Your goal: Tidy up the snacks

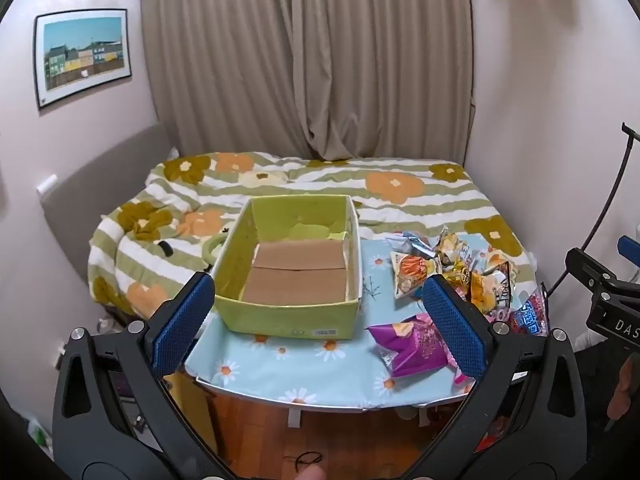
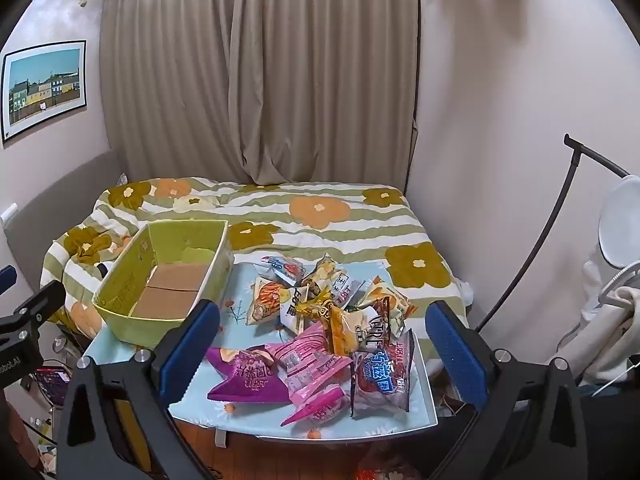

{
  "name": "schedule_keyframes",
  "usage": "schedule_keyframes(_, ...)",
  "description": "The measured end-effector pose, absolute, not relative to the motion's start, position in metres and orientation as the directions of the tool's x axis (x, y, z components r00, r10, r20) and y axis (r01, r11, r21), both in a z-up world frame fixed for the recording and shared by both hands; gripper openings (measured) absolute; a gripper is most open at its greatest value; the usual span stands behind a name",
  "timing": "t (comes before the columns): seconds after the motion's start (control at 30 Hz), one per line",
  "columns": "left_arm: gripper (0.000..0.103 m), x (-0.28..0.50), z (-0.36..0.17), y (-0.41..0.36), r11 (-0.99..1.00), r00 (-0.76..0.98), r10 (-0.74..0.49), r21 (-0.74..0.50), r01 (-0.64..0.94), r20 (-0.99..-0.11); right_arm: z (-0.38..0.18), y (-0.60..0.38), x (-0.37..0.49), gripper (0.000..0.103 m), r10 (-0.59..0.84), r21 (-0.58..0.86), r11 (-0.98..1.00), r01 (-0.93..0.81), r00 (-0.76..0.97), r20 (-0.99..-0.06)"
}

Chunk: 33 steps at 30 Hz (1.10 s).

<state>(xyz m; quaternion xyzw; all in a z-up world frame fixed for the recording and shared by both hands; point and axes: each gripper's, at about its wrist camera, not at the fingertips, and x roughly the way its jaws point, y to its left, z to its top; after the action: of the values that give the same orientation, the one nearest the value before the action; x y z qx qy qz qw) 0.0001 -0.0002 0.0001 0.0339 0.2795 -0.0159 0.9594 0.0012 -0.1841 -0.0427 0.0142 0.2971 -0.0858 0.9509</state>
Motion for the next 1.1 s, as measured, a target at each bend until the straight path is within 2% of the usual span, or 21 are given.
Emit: schedule_keyframes(1.1, 0.103, 0.017, -0.014, -0.006, 0.997, 0.835, -0.01, 0.057, 0.049, -0.55, -0.055, -0.182, 0.009, 0.102, -0.146, -0.008, 0.985, 0.173, 0.805, -0.575)
